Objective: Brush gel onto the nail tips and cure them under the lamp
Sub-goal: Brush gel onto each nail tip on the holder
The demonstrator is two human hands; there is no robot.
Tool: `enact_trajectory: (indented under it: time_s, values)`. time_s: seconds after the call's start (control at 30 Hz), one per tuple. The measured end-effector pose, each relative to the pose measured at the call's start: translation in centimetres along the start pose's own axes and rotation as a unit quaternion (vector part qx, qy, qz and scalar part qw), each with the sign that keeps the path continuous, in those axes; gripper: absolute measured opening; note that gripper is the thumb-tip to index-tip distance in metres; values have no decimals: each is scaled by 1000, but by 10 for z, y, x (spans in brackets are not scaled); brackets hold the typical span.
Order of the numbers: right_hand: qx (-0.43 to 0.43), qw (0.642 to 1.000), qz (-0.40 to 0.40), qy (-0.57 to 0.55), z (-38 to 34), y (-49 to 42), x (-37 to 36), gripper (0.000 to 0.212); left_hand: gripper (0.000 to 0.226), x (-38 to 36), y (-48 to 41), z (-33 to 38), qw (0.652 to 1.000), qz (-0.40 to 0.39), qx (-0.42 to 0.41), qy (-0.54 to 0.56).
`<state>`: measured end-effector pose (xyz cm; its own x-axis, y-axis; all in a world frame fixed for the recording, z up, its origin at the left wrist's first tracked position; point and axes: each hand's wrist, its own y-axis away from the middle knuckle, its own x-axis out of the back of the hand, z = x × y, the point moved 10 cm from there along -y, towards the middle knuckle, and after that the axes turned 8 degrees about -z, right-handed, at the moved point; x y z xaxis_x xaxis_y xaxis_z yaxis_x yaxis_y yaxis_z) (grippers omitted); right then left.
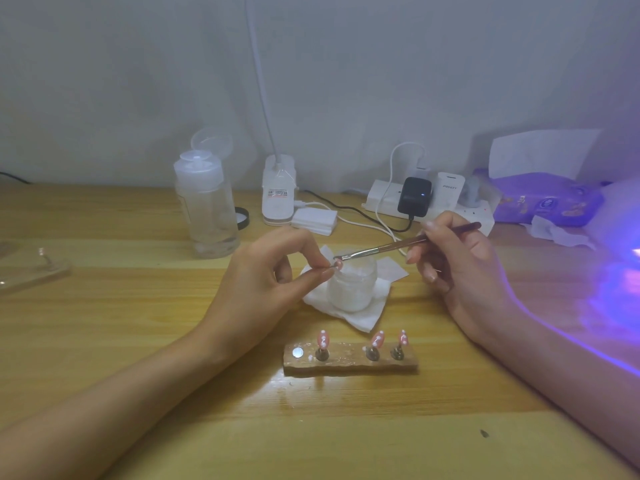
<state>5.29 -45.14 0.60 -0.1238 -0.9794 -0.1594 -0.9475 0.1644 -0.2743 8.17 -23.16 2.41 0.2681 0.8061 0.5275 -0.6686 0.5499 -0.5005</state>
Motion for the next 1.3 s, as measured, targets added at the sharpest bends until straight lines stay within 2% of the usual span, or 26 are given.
enact_trajectory:
  time_s: [0.1, 0.23, 0.37, 0.5, 0.63, 0.77, 0.87, 1.03, 1.17, 1.3]
  values:
    - [-2, 1000, 12, -9, 0, 0, 3, 28, 15, 0, 0, 2, 1000, -1, -2, -5]
    - [-2, 1000, -11, 3, -1, 0, -2, 29, 15, 1, 0, 1, 1000, 0, 0, 1]
    - [-17, 1000, 17, -12, 2, 0, 5, 33, 16, 0, 0, 1, 1000, -1, -2, 4]
    - [-7, 1000, -7, -9, 0, 0, -1, 33, 16, 0, 0, 0, 1000, 0, -1, 7]
    - [-12, 1000, 13, -16, 1, 0, 4, 33, 16, 1, -1, 1, 1000, -1, -3, 10]
    - [-2, 1000, -6, -6, -1, 0, -1, 34, 16, 0, 0, 2, 1000, -4, -4, 9]
    - [-8, 1000, 18, -7, 0, 1, 3, 37, 14, -1, -1, 3, 1000, -9, -6, 11]
    - [7, 1000, -11, -8, -3, 1, -2, 29, 13, -1, -1, 4, 1000, -10, -7, 10]
    - [0, 1000, 22, -1, -1, 1, 5, 37, 13, -1, -1, 4, 1000, -11, -7, 15]
    - [9, 1000, -6, -8, -4, 1, -2, 37, 13, -1, -1, 4, 1000, -11, -5, 15]
